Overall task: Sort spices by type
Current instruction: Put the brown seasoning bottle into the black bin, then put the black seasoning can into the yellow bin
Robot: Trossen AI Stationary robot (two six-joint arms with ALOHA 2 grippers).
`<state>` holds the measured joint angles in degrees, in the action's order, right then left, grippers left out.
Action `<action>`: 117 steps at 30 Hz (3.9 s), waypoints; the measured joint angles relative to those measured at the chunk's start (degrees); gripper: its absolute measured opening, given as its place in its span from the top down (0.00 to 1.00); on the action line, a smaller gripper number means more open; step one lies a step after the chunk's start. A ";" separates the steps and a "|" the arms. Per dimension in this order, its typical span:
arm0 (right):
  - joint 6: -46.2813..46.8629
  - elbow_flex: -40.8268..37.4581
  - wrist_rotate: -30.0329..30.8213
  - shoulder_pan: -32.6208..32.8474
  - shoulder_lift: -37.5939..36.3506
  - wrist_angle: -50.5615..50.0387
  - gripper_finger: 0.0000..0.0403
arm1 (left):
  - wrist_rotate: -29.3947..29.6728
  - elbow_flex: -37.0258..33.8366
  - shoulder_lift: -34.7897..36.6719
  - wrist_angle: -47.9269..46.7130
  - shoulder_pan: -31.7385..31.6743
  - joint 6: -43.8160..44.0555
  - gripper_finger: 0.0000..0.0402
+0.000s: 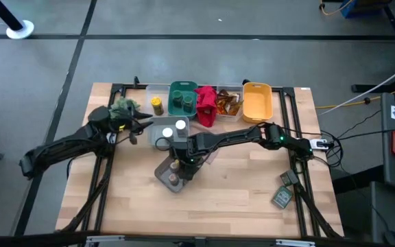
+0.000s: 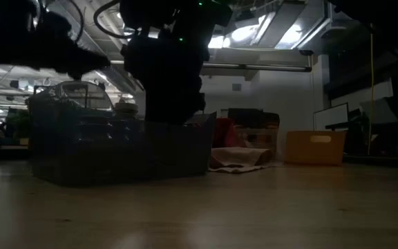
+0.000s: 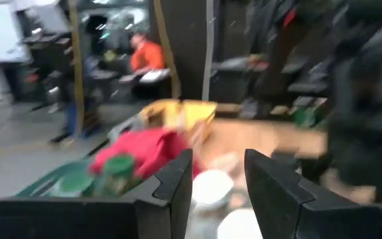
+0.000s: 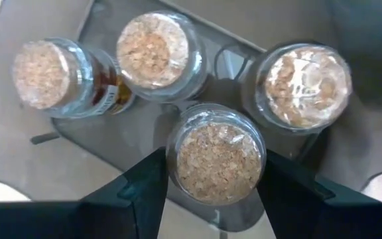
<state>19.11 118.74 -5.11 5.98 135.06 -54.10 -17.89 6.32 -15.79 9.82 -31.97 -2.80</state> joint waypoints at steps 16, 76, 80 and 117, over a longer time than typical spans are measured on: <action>-0.06 0.02 0.12 0.00 0.02 0.26 0.47 | -9.31 8.03 15.82 -22.92 0.00 4.27 0.68; 0.00 0.02 0.99 0.00 0.09 11.52 0.47 | -7.85 -3.99 15.28 -11.21 0.07 4.29 0.68; 0.03 0.00 1.10 0.02 0.09 11.48 0.47 | -7.85 -3.99 15.28 -11.21 0.07 4.29 0.68; -7.15 15.69 -2.79 0.15 -0.60 -34.79 0.28 | -7.87 -4.04 15.28 -11.21 0.04 4.30 0.68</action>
<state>11.96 134.43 -7.89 6.13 134.46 -88.89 -25.76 2.28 -0.51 -1.39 -31.92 1.50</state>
